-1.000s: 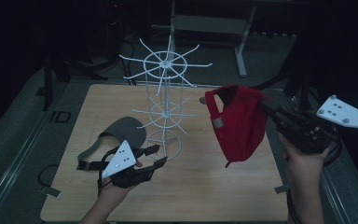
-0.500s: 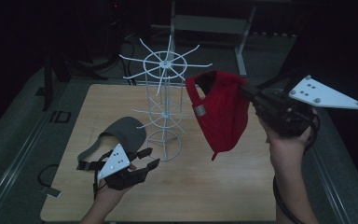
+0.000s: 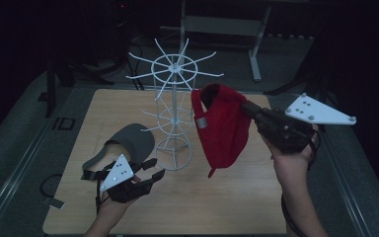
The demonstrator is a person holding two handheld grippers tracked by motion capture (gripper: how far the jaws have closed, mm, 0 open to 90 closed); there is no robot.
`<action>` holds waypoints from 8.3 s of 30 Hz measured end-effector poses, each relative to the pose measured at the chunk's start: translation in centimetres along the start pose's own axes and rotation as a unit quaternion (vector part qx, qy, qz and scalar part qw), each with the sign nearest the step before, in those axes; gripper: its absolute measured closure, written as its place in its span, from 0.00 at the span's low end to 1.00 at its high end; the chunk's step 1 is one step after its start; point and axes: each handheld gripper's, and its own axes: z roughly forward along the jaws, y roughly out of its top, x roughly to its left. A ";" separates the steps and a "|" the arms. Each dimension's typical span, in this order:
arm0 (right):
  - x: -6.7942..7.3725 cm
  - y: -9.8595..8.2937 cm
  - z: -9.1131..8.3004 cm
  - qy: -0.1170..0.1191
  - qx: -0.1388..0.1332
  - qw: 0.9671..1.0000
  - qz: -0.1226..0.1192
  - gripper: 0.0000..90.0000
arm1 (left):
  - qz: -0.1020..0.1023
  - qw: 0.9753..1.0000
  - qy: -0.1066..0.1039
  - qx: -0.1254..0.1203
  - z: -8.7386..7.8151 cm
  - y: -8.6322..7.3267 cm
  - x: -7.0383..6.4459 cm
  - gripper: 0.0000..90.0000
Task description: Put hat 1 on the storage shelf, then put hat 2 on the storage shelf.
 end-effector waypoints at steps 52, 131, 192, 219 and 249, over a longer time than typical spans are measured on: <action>-5.7 -18.1 -4.9 -0.009 0.082 0.991 0.104 0.15 | -0.045 0.998 0.038 0.025 -2.9 -5.9 2.7 0.60; -6.9 -31.9 -5.1 -0.064 0.132 0.981 0.127 0.16 | -0.096 0.944 0.225 0.221 -6.0 -13.2 14.7 0.98; -7.5 -32.0 -5.8 -0.074 0.101 0.980 0.152 0.16 | 0.091 0.981 0.148 -0.086 -13.2 8.6 10.3 0.98; -7.5 -32.1 -5.8 -0.072 0.098 0.980 0.155 0.16 | 0.143 0.978 0.082 -0.128 -11.1 18.0 8.5 0.98; -7.7 -32.1 -5.9 -0.072 0.094 0.980 0.158 0.16 | 0.153 0.980 0.071 -0.106 -6.6 22.7 9.3 0.98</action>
